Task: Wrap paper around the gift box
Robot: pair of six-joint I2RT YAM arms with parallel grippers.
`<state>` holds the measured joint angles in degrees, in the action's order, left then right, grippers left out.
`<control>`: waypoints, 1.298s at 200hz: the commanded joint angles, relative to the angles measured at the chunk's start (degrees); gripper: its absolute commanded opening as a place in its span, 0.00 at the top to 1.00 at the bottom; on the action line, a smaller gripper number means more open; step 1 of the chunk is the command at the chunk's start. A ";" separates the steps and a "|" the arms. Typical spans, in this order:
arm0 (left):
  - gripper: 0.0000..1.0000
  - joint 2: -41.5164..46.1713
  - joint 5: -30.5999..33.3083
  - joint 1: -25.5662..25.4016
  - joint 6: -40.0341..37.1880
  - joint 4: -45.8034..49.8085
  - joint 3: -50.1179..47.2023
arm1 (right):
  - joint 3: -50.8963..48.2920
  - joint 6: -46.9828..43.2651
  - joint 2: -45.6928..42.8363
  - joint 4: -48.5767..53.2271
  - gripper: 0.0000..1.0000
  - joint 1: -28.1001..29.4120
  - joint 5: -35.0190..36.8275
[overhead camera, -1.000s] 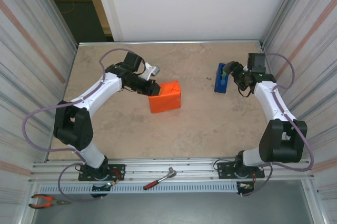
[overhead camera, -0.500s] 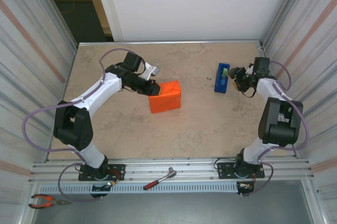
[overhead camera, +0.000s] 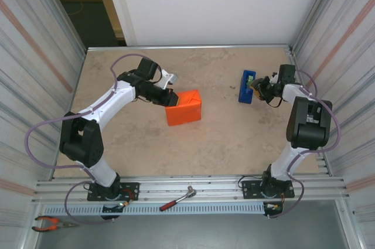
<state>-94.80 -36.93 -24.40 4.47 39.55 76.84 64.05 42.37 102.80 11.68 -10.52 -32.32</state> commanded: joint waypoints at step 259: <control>0.87 -1.79 3.34 -0.27 -1.49 3.10 -2.56 | -3.93 1.62 1.79 -8.29 0.74 -0.64 -6.36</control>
<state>-94.80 -36.86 -24.38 4.45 39.38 76.75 61.58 43.03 105.30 3.95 -10.66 -37.82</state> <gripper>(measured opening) 0.127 0.259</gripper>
